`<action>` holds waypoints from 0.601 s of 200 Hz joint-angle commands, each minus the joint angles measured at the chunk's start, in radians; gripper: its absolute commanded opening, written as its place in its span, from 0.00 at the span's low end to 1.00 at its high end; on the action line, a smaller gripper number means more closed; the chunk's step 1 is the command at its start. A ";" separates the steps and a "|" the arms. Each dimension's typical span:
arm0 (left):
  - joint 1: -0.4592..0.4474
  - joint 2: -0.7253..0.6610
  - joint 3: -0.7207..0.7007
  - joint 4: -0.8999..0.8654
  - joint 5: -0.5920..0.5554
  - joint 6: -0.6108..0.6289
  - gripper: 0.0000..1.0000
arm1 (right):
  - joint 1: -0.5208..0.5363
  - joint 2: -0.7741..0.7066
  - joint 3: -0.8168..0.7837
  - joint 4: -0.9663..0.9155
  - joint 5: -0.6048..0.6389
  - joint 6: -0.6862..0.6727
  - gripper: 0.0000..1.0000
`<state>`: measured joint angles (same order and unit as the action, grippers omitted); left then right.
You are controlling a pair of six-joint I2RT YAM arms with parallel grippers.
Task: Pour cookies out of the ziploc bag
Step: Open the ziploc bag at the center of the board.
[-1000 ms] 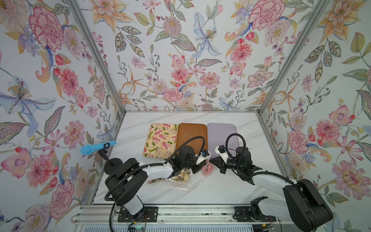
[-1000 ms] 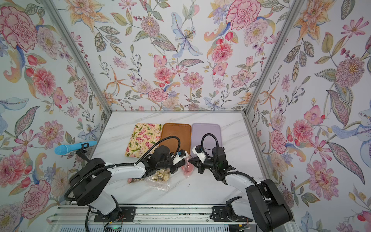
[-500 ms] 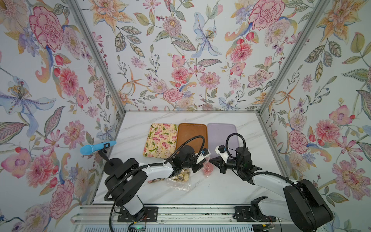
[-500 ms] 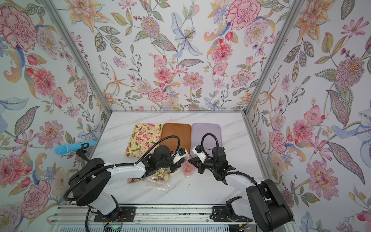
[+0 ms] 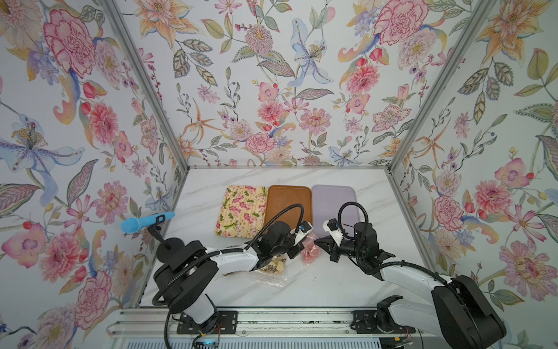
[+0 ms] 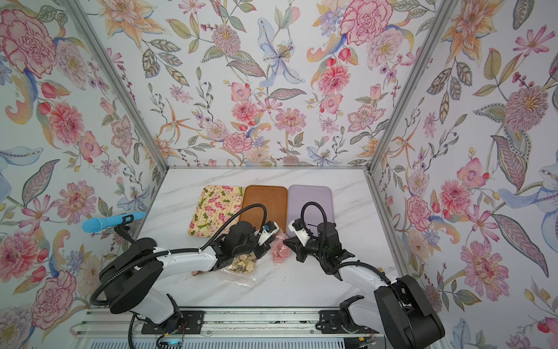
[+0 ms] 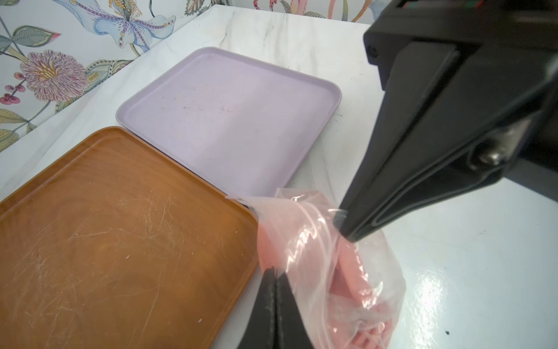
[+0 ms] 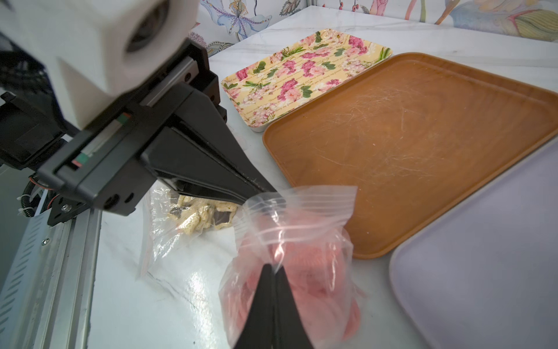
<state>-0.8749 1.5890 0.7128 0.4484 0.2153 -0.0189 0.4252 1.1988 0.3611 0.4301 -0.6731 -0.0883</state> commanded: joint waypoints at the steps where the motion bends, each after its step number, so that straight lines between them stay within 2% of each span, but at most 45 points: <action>1: 0.013 -0.018 -0.031 -0.009 -0.141 -0.025 0.00 | -0.002 -0.031 -0.026 -0.024 0.035 0.024 0.00; 83: 0.014 -0.081 -0.076 0.000 -0.196 -0.045 0.00 | 0.004 -0.063 -0.034 -0.048 0.104 0.054 0.00; 120: 0.014 -0.099 -0.099 0.003 -0.220 -0.050 0.00 | 0.010 -0.061 -0.035 -0.046 0.173 0.073 0.00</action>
<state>-0.8711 1.5269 0.6373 0.4637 0.0723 -0.0494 0.4335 1.1481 0.3370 0.4049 -0.5621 -0.0326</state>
